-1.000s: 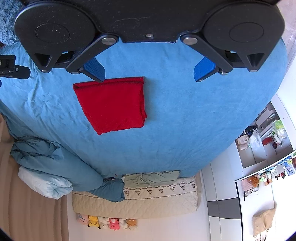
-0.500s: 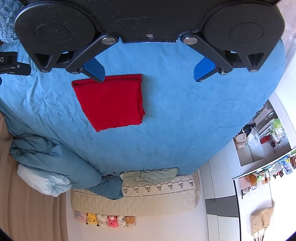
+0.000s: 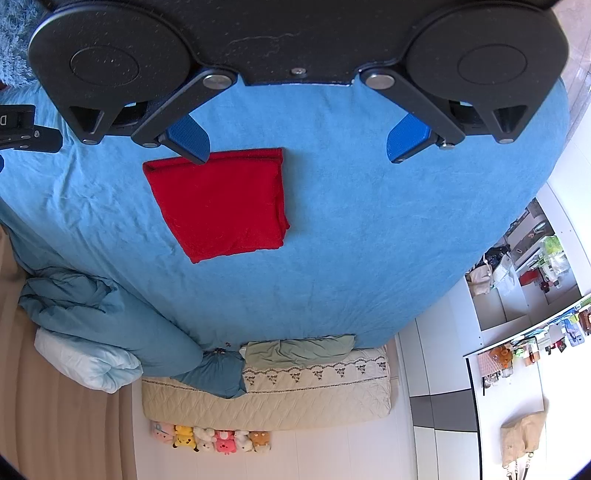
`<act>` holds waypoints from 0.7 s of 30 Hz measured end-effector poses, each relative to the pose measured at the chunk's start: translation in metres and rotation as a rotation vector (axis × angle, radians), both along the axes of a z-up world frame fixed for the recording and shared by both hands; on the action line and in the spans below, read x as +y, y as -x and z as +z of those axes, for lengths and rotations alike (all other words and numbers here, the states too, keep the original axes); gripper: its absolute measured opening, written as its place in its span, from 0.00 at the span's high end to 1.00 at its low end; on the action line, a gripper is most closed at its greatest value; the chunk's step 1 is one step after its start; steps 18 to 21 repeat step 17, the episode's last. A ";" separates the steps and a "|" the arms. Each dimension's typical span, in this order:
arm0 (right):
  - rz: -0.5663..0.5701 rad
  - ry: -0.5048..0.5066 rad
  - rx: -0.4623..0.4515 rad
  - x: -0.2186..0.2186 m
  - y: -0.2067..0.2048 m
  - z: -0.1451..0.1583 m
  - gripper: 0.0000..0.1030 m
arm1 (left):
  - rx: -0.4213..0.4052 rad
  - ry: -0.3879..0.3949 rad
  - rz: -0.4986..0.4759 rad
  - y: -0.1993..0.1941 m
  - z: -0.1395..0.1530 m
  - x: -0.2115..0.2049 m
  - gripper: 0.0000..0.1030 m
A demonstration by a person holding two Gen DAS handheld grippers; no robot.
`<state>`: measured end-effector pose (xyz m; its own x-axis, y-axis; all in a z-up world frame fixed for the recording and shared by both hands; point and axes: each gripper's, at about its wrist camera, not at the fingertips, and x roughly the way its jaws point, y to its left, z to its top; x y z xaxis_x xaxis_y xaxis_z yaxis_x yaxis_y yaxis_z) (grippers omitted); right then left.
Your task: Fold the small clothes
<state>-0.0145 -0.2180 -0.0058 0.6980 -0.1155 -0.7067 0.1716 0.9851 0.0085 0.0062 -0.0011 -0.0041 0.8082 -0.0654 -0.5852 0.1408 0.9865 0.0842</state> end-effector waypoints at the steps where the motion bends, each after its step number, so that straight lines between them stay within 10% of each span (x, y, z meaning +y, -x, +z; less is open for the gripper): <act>1: 0.001 0.000 0.000 0.000 0.000 0.000 0.00 | 0.002 -0.001 -0.001 0.000 0.000 0.001 0.00; 21: -0.004 -0.004 -0.014 0.003 -0.002 0.007 0.00 | -0.006 0.001 -0.028 -0.003 -0.001 0.003 0.00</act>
